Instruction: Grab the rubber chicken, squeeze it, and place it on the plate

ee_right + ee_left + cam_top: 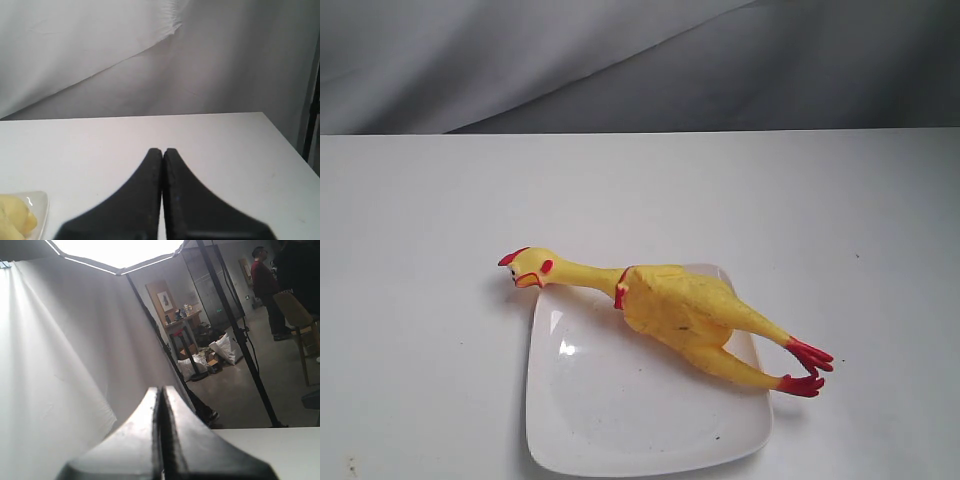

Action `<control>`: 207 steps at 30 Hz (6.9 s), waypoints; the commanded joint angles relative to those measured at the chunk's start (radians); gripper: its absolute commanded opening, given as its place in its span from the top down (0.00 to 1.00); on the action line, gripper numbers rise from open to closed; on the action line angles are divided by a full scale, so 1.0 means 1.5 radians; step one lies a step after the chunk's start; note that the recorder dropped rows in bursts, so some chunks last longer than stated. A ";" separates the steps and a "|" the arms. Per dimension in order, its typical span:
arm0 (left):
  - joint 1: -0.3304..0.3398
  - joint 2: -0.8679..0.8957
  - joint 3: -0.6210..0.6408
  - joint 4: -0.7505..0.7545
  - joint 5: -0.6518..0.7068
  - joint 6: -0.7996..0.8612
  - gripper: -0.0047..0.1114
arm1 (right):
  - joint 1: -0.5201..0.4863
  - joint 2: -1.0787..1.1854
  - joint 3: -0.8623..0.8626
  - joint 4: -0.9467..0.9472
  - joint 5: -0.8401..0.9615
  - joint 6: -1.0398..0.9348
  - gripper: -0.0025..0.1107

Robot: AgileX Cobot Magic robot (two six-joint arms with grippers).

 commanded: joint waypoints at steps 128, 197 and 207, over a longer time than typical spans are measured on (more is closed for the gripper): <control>0.428 -0.352 0.041 -1.209 0.318 1.024 0.96 | -0.005 -0.001 0.088 -0.031 0.013 0.005 0.98; 0.428 -0.352 0.485 -1.190 0.462 0.920 0.96 | -0.005 -0.001 0.088 -0.031 0.013 0.005 0.98; 0.428 -0.352 0.485 -1.190 0.462 0.920 0.96 | -0.005 -0.001 0.088 -0.031 0.013 0.005 0.98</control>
